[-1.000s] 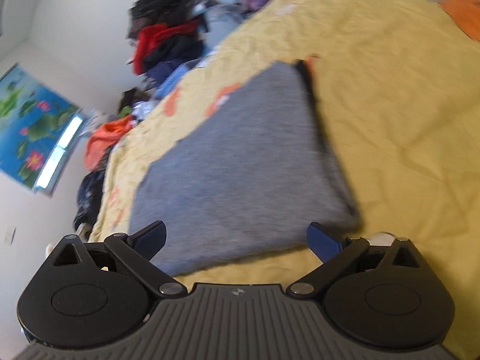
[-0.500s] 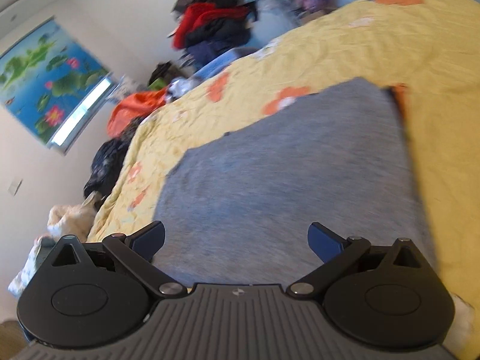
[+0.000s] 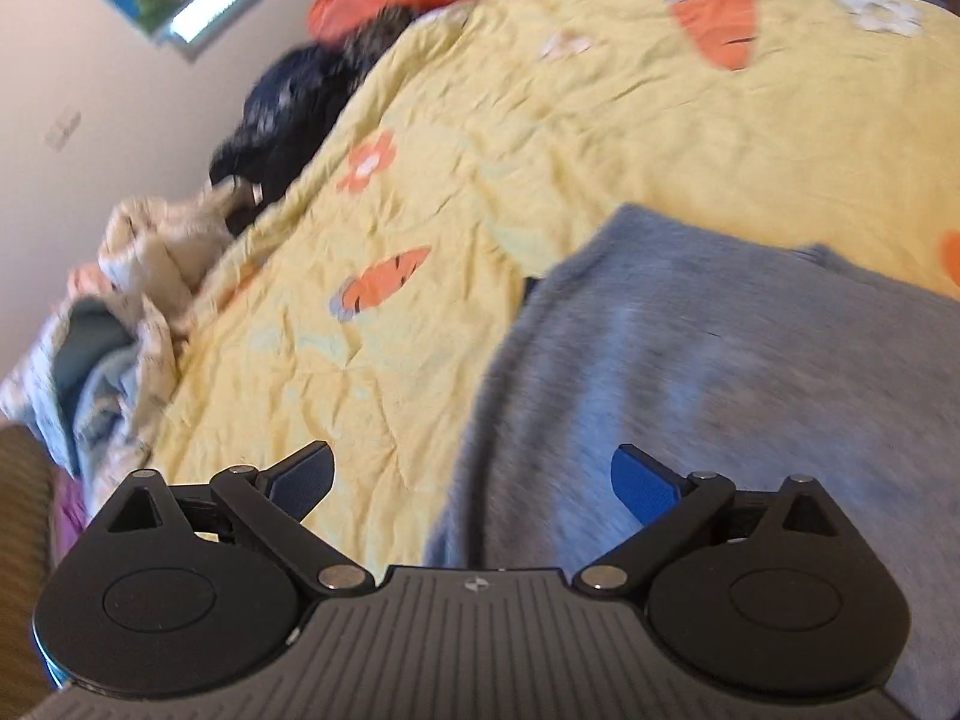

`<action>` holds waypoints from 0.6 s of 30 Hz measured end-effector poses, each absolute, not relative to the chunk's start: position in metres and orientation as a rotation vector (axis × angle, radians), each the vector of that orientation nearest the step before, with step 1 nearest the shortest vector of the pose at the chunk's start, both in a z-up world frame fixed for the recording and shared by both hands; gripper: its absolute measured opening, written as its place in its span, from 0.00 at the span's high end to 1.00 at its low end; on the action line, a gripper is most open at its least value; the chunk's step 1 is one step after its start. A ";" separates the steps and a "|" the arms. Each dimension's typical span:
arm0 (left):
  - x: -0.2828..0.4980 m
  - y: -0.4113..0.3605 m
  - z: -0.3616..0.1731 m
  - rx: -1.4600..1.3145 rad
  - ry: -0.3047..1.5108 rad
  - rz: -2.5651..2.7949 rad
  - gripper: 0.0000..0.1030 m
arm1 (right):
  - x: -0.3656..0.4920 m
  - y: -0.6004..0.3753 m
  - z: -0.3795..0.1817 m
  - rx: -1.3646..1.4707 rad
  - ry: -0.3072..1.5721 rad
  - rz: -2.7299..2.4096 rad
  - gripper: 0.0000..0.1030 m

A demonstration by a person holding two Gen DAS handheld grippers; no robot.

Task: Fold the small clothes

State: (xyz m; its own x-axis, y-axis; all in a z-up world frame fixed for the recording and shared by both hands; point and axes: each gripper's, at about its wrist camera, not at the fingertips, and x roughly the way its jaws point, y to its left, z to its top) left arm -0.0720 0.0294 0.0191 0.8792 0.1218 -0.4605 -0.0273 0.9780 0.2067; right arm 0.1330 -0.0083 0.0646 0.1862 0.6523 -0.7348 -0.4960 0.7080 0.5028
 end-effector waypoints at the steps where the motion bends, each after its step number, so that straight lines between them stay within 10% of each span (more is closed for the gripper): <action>1: -0.071 0.031 0.019 0.189 0.496 0.074 0.91 | 0.135 0.006 0.062 0.119 1.131 0.804 0.14; 11: -0.059 0.051 0.016 0.079 0.551 0.079 0.91 | 0.134 0.077 0.036 -0.323 1.145 0.736 0.29; 18: -0.053 0.064 0.015 -0.009 0.601 0.137 0.90 | 0.123 0.105 0.023 -0.469 1.137 0.763 0.00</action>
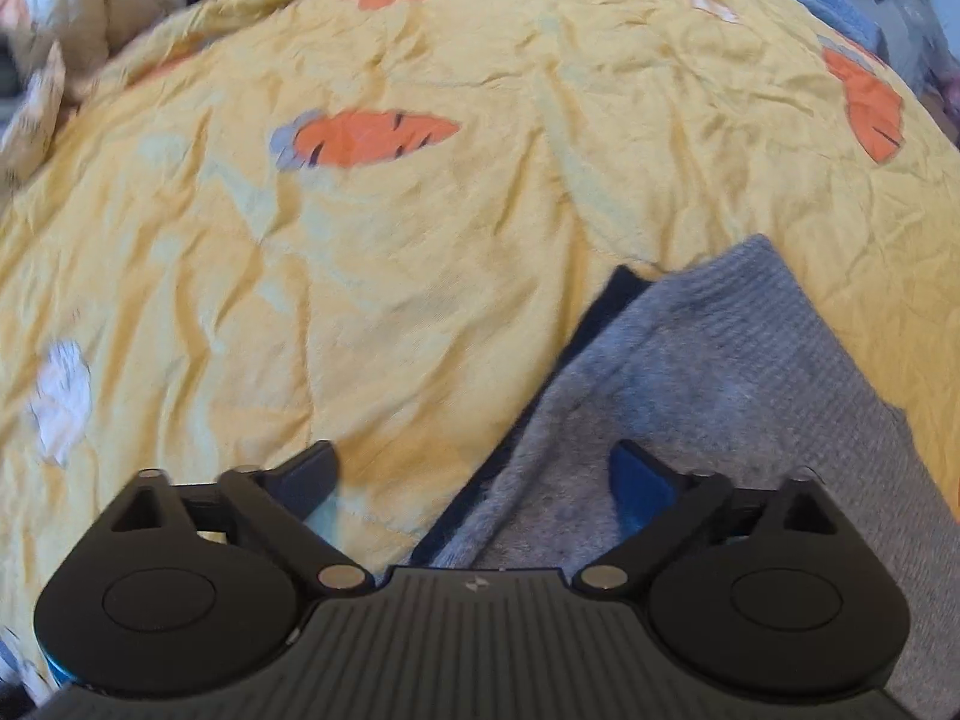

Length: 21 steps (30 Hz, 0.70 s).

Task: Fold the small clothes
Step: 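Grasp the same edge with the right tool while the left tool holds it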

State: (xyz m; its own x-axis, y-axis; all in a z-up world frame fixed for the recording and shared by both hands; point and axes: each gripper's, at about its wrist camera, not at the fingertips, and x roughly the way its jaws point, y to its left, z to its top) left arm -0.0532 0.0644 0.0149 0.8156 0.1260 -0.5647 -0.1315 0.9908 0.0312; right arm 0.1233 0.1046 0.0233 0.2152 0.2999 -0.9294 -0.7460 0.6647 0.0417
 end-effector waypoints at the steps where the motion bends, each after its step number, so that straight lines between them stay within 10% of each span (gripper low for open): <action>1: -0.051 0.067 0.014 -0.029 0.613 0.143 0.90 | 0.117 0.109 0.021 -0.517 1.116 0.751 0.00; 15: -0.062 0.049 0.030 0.060 0.496 0.089 0.96 | 0.140 0.082 0.036 -0.390 1.152 0.750 0.35; 21: -0.062 0.045 0.029 0.078 0.493 0.082 0.96 | 0.154 0.068 0.040 -0.405 1.163 0.716 0.85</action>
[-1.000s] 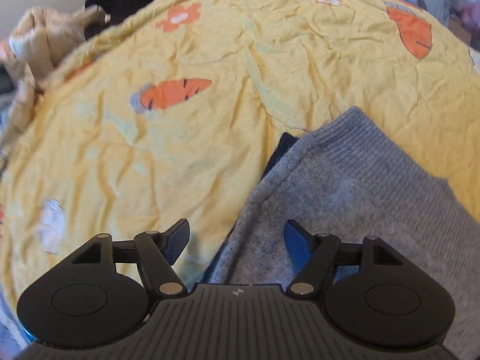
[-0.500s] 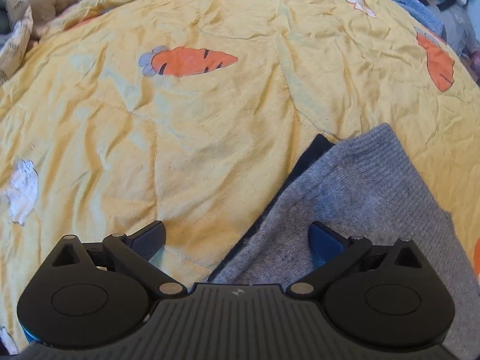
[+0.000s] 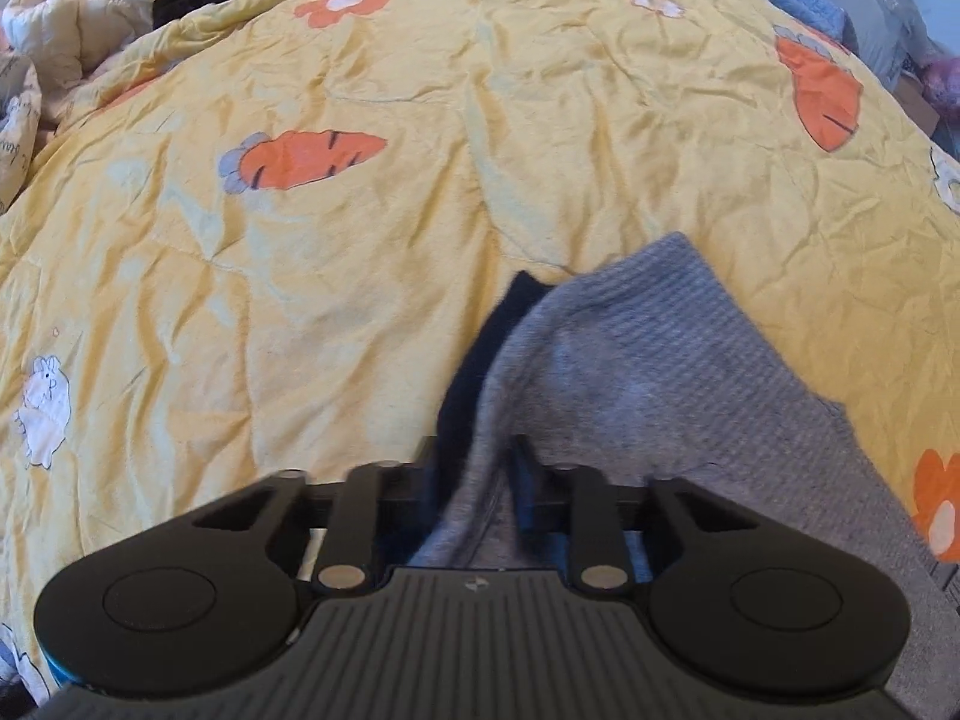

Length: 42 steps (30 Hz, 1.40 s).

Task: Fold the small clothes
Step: 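Grasp the same edge with the right tool while the left tool holds it, then lift and fold the sweater in half with both tools across the body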

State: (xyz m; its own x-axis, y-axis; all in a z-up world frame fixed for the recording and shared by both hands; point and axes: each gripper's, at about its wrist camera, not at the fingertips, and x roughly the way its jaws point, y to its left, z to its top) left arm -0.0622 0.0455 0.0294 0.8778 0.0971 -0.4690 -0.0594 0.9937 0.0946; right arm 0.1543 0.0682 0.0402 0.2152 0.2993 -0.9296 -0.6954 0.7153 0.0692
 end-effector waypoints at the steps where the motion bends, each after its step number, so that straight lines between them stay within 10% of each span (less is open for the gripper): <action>1: -0.062 0.045 0.030 0.078 0.494 0.085 0.96 | 0.157 0.063 0.041 -0.389 1.168 0.717 0.87; 18: -0.073 -0.069 0.077 0.169 0.402 -0.218 0.95 | 0.155 -0.150 0.101 0.099 0.971 0.775 0.88; 27: -0.075 -0.188 0.026 0.352 0.533 -0.465 0.95 | 0.119 -0.350 0.020 0.402 1.011 0.530 0.87; 35: -0.073 -0.199 0.024 0.403 0.556 -0.449 0.95 | 0.134 -0.384 -0.003 0.754 0.918 0.597 0.47; 40: -0.073 -0.208 0.022 0.435 0.564 -0.450 0.95 | 0.163 -0.370 -0.008 0.701 0.965 0.603 0.50; 42: -0.071 -0.213 0.027 0.440 0.572 -0.469 0.95 | 0.165 -0.362 -0.008 0.634 0.973 0.625 0.85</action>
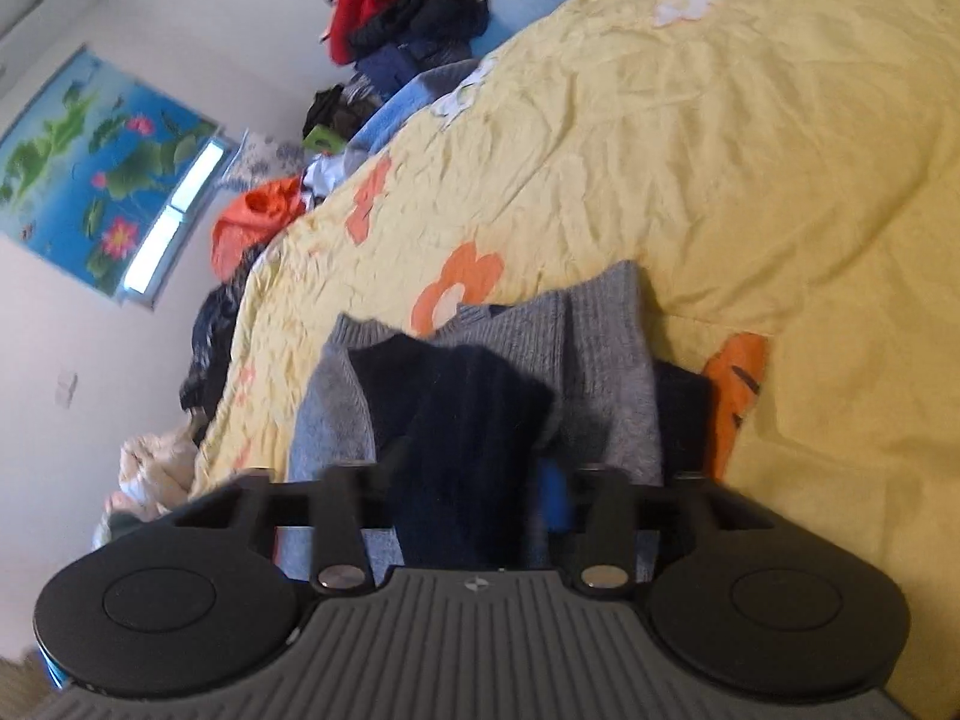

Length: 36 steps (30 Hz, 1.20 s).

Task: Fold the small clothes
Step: 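Lift and fold the sweater in half with both tools across the body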

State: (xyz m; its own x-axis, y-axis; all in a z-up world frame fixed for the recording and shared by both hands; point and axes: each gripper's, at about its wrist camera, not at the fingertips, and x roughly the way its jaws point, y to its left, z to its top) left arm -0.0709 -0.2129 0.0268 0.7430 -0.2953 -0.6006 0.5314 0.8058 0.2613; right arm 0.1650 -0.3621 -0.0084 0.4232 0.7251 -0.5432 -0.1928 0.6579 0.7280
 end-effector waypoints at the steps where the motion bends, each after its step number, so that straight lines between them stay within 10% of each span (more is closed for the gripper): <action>1: -0.064 -0.214 0.029 0.435 0.569 -0.481 0.95 | 0.165 -0.360 -0.005 0.609 0.974 0.626 0.84; 9: -0.049 -0.214 0.022 0.386 0.602 -0.515 0.93 | 0.161 -0.392 -0.026 0.671 0.949 0.537 0.79; 13: -0.054 -0.168 0.047 0.280 0.626 -0.707 0.85 | 0.143 -0.415 -0.015 0.870 0.810 0.507 0.21; 15: -0.049 -0.132 0.059 0.198 0.701 -0.815 0.74 | 0.134 -0.426 -0.004 0.841 0.731 0.483 0.09; 20: -0.014 -0.027 0.083 -0.102 0.715 -0.734 0.17 | 0.136 -0.432 -0.013 0.771 0.825 0.451 0.14; 31: 0.177 0.024 0.009 -0.706 0.976 -0.440 0.24 | 0.154 -0.391 -0.030 0.750 0.894 0.537 0.19; 33: 0.182 0.010 0.004 -0.668 0.970 -0.447 0.31 | 0.152 -0.389 -0.029 0.712 0.901 0.543 0.26; 34: 0.188 0.003 0.003 -0.647 0.990 -0.439 0.57 | 0.150 -0.390 -0.029 0.704 0.905 0.545 0.37; 36: 0.192 -0.013 0.005 -0.569 0.992 -0.425 0.62 | 0.147 -0.385 -0.035 0.691 0.947 0.542 0.72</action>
State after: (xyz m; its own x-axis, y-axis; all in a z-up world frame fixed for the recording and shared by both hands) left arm 0.1924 -0.0133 0.0051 0.4864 -0.5759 -0.6571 0.0782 0.7777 -0.6238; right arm 0.1473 -0.3851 -0.0351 0.4834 0.6874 -0.5419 -0.1190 0.6649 0.7374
